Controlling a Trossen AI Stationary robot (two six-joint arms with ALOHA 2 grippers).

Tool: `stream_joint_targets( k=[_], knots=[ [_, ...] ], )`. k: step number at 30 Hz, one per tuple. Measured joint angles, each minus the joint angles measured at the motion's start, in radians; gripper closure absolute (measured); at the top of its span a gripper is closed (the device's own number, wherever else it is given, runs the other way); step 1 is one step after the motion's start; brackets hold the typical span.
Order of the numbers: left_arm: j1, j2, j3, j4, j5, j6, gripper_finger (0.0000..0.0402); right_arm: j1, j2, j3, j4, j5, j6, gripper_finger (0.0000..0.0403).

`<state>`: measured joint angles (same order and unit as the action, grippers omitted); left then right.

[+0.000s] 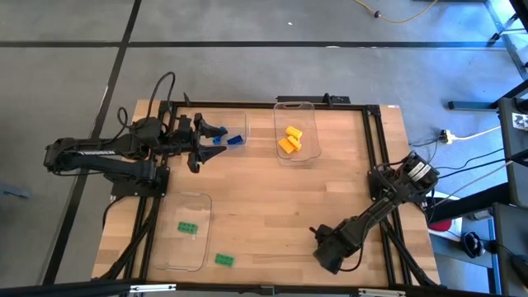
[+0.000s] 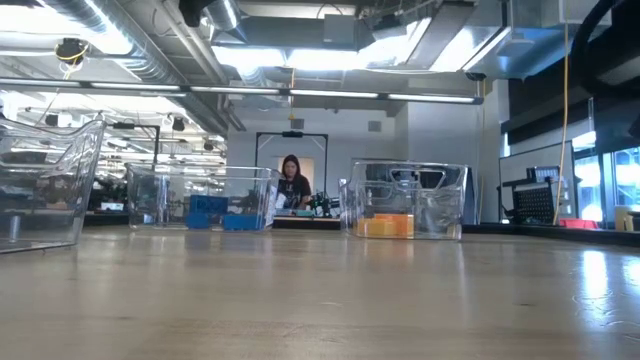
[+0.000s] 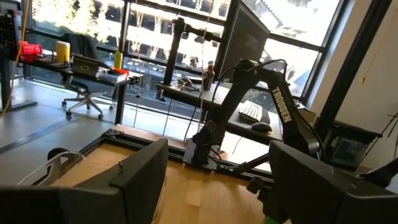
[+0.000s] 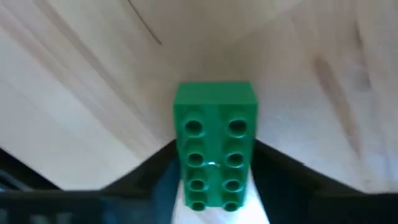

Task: Sort & place blocks by color
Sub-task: Put the right green game piece into the bottom left transparent bin

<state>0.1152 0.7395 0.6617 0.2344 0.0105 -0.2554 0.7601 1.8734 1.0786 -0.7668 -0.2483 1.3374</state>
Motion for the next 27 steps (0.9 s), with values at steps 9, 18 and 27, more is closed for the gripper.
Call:
stream_joint_targets(
  k=[9,18,27],
  knots=[
    [0.000,0.000,0.000,0.001,-0.002,0.000,0.0131,0.005,-0.037,-0.011,-0.162,0.020,-0.209,0.0261],
    [0.000,0.000,0.000,0.007,-0.029,0.000,0.0131,-0.041,-0.225,-0.164,-0.064,0.059,-0.246,0.0261],
    [0.000,0.000,0.000,0.007,-0.025,0.001,0.0131,-0.243,-0.380,-0.369,0.612,0.253,-0.250,0.0261]
  ],
)
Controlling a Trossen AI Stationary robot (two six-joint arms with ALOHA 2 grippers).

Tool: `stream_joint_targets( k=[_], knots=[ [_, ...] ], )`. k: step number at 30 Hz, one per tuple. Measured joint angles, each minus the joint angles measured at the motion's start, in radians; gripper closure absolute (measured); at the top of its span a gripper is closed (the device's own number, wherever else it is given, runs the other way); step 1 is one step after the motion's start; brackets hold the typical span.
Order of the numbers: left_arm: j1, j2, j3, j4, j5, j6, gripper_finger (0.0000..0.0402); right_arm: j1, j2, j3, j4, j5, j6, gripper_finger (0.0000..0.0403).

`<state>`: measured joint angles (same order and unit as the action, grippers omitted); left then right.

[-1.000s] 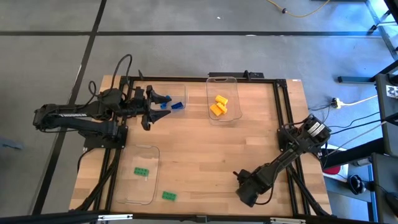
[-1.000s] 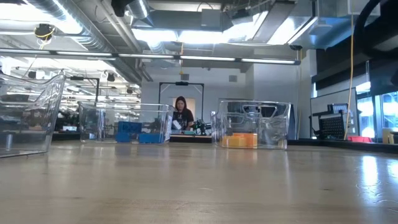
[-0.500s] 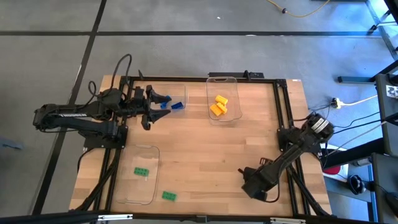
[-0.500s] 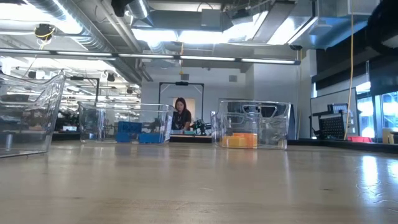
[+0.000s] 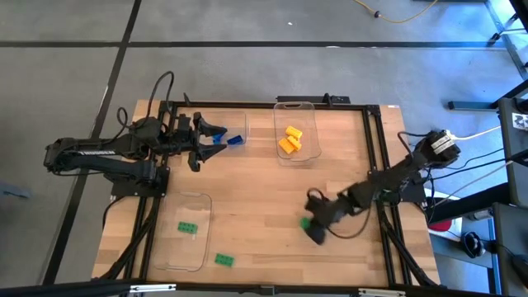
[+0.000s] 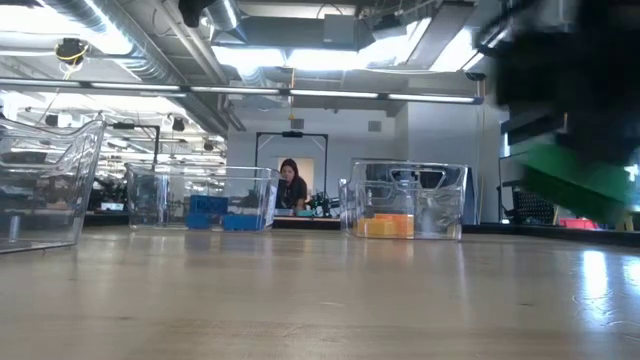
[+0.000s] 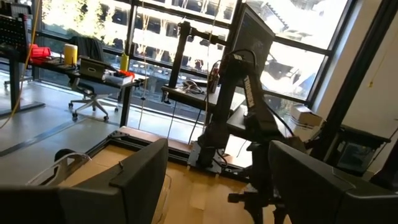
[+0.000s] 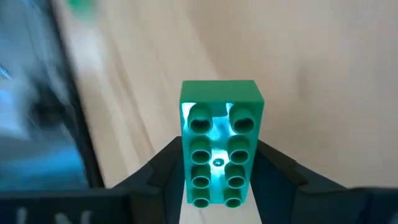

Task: Sort & place blocks by color
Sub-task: Put the right green game piece into the bottom left transparent bin

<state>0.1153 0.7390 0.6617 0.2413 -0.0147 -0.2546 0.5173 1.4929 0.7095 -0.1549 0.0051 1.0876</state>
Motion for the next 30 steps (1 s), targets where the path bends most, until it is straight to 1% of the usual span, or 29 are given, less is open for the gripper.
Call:
stream_joint_targets(
  k=[4,7,9,12,15,19,23,30],
  knots=[
    [0.000,0.000,0.000,0.000,0.001,0.000,0.0131,-0.129,0.013,0.025,0.211,0.097,-0.130,0.0261],
    [0.000,0.000,0.000,0.000,0.001,-0.004,0.0131,-0.234,0.040,0.079,0.332,0.119,-0.253,0.0261],
    [0.000,0.000,0.000,0.000,0.001,-0.005,0.0131,-0.292,0.059,0.134,0.379,0.122,-0.344,0.0261],
    [0.000,0.000,0.000,-0.007,0.001,-0.021,0.0131,-0.363,0.087,0.243,0.389,0.098,-0.486,0.0261],
    [0.000,0.010,0.000,-0.018,0.001,-0.032,0.0131,-0.418,0.101,0.358,0.385,0.048,-0.613,0.0261],
    [-0.009,0.025,-0.001,-0.013,-0.010,-0.032,0.0131,-0.469,0.105,0.469,0.336,0.040,-0.731,0.0261],
    [-0.021,0.049,-0.001,-0.014,0.002,-0.035,0.0131,-0.506,0.105,0.520,0.319,0.019,-0.780,0.0261],
    [-0.032,0.122,-0.001,0.017,0.026,-0.092,0.0131,-0.524,0.106,0.521,0.307,0.018,-0.792,0.0261]
  ],
)
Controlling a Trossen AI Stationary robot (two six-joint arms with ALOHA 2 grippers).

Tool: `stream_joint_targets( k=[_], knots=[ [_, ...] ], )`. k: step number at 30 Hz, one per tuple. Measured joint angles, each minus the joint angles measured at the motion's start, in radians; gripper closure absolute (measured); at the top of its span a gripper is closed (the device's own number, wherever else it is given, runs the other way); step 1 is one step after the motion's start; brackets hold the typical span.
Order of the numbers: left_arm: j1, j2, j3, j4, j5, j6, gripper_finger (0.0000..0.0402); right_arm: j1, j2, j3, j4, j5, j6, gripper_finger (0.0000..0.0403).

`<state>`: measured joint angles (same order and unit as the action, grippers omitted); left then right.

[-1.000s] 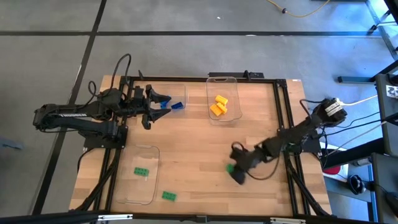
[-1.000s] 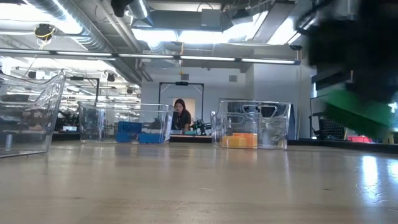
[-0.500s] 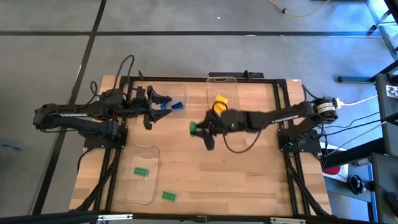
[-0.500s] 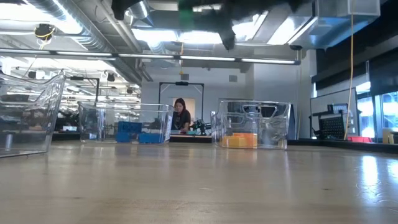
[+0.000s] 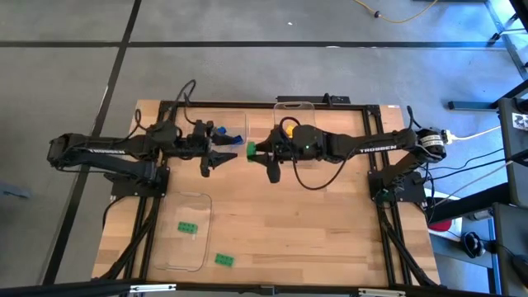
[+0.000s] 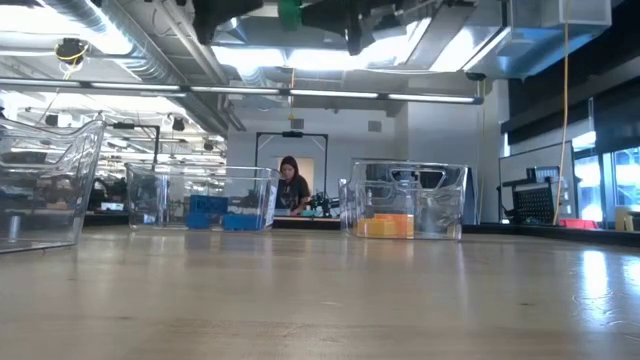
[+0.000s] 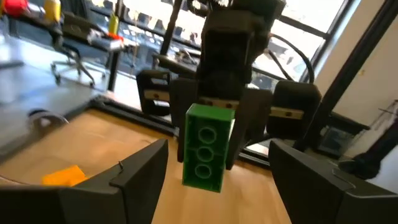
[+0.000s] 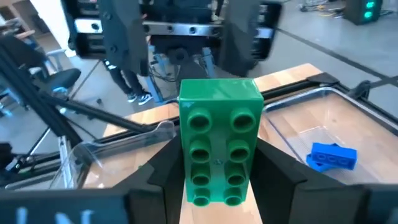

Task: Sort & place blocks by color
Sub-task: Put the right green game piece into the bottom left transparent bin

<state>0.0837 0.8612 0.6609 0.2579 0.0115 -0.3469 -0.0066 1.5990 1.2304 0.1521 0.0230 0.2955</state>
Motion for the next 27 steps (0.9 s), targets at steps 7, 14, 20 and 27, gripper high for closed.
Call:
stream_joint_targets(
  k=[7,14,20,27],
  knots=[
    [0.000,0.132,0.000,0.195,0.031,-0.040,0.0131,-0.001,0.000,0.000,0.001,-0.060,-0.019,0.0261],
    [-0.005,0.240,0.000,0.343,0.031,-0.039,0.0131,-0.003,0.000,0.000,0.002,-0.098,-0.020,0.0261],
    [-0.027,0.290,0.000,0.384,0.024,-0.036,0.0131,-0.003,0.000,0.000,0.009,-0.106,-0.036,0.0261],
    [-0.042,0.294,0.000,0.387,-0.028,-0.027,0.0147,-0.003,-0.001,0.000,0.008,-0.106,-0.036,0.0261]
  ],
)
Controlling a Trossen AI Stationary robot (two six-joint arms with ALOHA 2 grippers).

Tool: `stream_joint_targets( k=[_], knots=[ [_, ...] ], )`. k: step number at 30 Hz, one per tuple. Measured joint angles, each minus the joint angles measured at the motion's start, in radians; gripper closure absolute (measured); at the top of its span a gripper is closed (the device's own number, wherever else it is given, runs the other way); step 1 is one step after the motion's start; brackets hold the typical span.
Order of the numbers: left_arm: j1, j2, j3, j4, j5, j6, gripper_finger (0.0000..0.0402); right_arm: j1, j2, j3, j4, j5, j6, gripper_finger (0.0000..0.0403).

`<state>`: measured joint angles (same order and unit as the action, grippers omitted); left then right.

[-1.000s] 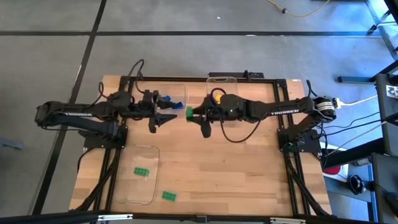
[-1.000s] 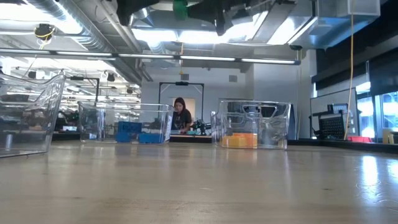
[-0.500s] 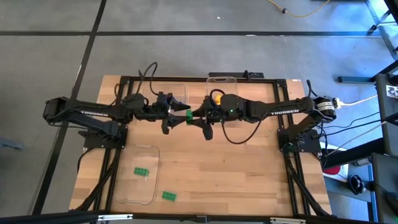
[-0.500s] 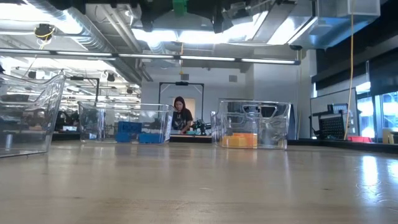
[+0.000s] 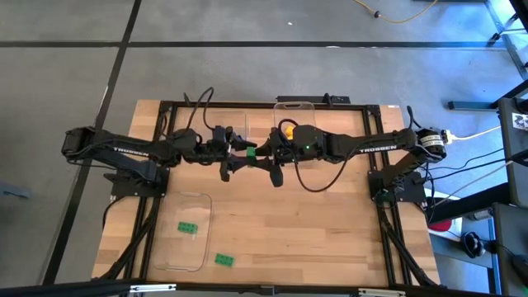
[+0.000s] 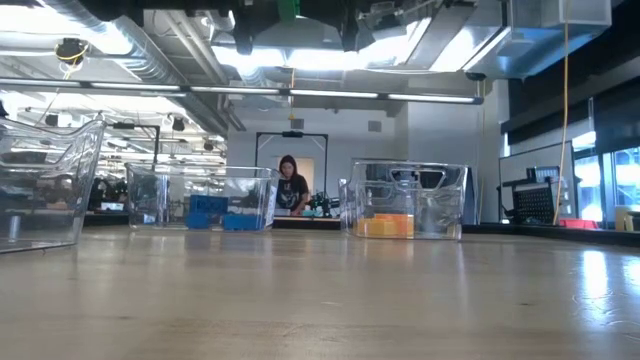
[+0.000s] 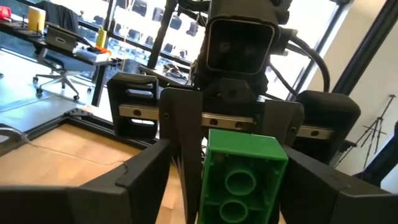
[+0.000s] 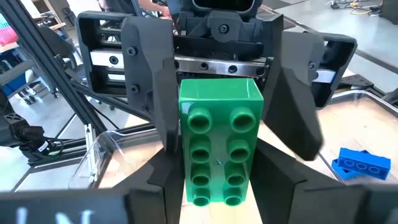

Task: Sort & place blocks by color
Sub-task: Put the right green game piece into the bottom left transparent bin

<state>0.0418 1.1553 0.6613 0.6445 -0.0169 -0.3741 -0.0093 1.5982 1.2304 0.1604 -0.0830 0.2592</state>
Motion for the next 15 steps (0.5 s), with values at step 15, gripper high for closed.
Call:
stream_joint_targets(
  k=[15],
  knots=[
    [0.025,-0.017,0.000,-0.011,0.050,-0.041,0.0271,0.000,-0.007,0.000,-0.012,-0.002,0.045,0.0143]
  ],
)
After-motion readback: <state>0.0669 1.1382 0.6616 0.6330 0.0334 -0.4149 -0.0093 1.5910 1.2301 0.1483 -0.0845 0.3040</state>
